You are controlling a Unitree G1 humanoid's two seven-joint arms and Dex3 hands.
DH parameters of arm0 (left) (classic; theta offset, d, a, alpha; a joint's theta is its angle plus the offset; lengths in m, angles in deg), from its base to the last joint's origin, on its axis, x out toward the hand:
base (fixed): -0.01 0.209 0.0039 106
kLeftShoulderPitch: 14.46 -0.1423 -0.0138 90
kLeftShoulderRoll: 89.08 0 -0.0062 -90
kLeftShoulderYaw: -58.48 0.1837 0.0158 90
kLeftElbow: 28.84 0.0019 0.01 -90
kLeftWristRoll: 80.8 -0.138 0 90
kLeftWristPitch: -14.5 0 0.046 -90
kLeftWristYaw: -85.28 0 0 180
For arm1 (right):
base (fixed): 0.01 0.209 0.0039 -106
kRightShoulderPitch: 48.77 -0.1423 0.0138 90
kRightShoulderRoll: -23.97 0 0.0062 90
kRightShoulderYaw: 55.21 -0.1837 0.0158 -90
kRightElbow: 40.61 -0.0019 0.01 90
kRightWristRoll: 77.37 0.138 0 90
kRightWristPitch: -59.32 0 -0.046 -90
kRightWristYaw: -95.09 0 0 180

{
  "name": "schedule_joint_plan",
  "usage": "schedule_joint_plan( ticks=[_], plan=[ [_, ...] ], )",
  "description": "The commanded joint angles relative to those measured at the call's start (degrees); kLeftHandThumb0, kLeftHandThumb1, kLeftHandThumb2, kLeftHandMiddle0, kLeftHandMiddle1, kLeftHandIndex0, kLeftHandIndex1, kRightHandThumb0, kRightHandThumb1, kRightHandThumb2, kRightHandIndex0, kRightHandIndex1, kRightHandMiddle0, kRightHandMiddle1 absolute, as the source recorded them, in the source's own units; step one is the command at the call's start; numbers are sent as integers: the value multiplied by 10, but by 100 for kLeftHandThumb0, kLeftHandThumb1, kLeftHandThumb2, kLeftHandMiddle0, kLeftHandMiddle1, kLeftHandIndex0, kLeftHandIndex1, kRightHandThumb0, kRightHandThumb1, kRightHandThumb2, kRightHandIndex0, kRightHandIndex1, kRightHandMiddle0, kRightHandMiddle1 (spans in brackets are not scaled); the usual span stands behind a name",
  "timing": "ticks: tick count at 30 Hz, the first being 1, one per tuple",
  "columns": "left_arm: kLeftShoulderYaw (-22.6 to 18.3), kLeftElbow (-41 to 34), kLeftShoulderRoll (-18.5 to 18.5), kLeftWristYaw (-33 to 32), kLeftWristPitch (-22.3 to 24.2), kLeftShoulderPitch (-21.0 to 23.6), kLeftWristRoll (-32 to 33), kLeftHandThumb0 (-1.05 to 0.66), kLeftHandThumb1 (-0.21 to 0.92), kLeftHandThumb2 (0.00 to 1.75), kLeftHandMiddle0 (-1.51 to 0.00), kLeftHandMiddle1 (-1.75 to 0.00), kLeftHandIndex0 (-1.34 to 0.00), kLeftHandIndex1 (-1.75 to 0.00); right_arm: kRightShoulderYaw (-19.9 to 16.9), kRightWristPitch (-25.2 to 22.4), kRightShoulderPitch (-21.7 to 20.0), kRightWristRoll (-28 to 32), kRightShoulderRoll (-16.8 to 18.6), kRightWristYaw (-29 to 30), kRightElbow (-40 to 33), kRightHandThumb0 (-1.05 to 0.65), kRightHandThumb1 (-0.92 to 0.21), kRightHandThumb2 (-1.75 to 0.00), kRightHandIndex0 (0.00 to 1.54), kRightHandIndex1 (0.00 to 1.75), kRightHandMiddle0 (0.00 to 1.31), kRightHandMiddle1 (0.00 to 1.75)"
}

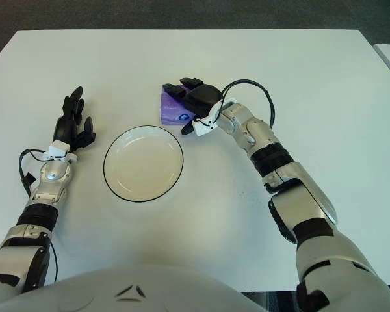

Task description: Put the tissue paper into the plate.

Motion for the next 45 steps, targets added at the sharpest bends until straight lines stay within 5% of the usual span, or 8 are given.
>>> schedule_joint_plan(
  ticks=[1,15,22,27,30,38,41,45],
  plan=[
    [24,98,-52,0,-15,-90,-8,-70,92,86,-19,-1,0,-36,11,1,-7,-8,5,9,30,-105,-92,-26,0,0,0,0],
    [24,97,-53,-6,-14,-90,-11,-71,92,86,-19,-1,0,-35,13,2,-24,-19,28,94,87,-104,-92,-26,2,1,2,1],
    [24,95,-54,-9,-12,-92,-12,-71,92,86,-19,0,0,-35,17,12,-29,-26,34,156,103,-95,-92,-18,38,15,0,69],
    [23,95,-54,-10,-11,-93,-12,-71,92,86,-19,0,0,-35,16,28,-32,-18,39,188,118,-84,-91,-13,29,102,4,122],
    [23,95,-54,-10,-10,-93,-11,-71,92,86,-19,0,0,-35,13,46,-34,-10,44,218,134,-76,-89,-11,42,151,11,153],
    [23,98,-54,-8,-15,-92,-10,-72,92,85,-19,0,0,-36,13,79,-36,-5,50,272,162,-63,-86,-11,68,173,36,173],
    [23,99,-54,-9,-17,-91,-11,-72,92,85,-18,0,0,-35,20,80,-36,-19,49,301,165,-51,-57,-79,80,174,48,172],
    [23,98,-54,-10,-17,-92,-11,-72,92,85,-18,0,0,-35,30,76,-36,-41,47,341,165,-46,-46,-108,91,175,52,173]
  ],
)
